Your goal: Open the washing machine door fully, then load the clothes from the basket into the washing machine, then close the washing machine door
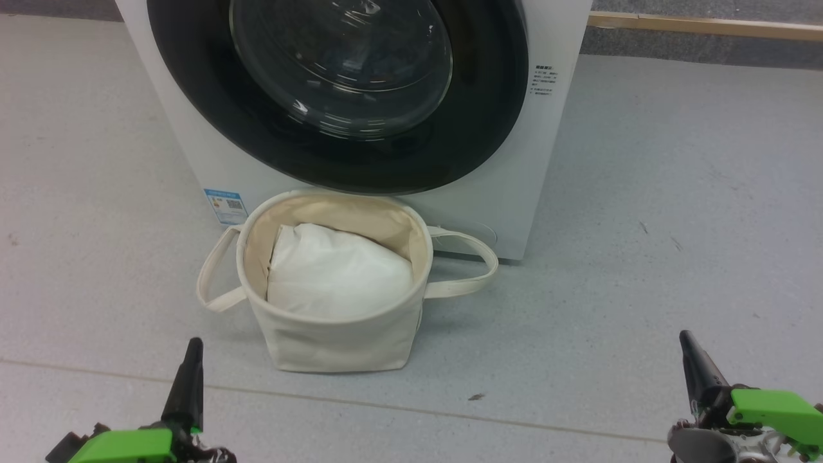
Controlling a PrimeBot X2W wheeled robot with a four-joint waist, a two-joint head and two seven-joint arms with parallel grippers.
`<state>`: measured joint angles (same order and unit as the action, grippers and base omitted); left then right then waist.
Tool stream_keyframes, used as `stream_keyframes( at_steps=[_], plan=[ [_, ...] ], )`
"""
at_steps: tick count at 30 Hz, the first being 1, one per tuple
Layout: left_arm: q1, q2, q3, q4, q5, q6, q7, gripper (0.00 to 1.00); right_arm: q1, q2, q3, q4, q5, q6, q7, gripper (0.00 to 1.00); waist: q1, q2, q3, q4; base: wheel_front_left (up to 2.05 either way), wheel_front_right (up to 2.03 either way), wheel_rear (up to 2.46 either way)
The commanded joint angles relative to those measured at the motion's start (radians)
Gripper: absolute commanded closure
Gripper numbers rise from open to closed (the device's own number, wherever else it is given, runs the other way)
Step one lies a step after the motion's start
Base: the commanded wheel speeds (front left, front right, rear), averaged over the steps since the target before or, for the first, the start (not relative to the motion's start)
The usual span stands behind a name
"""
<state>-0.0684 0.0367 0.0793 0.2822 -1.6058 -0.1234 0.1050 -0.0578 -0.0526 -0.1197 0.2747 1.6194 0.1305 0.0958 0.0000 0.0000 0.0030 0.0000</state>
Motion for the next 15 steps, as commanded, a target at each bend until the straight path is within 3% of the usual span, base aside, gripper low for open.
stream_keyframes(
  at_steps=[1, 15],
  plan=[
    [-0.04, 0.013, 0.034, -0.037, -0.003, -0.007, 0.008, 1.0, -0.049, -0.006, 0.017, -0.03, -0.002, 0.0, 0.009, 1.0, 0.0, 0.0, 0.0, 0.0, 0.0, 0.0, 0.0],
    [-0.04, 0.013, 0.034, -0.037, -0.003, -0.007, 0.008, 1.0, -0.049, -0.004, 0.015, -0.03, -0.004, 0.0, 0.01, 1.0, 0.0, 0.0, 0.0, 0.0, 0.0, 0.0, 0.0]
  ],
)
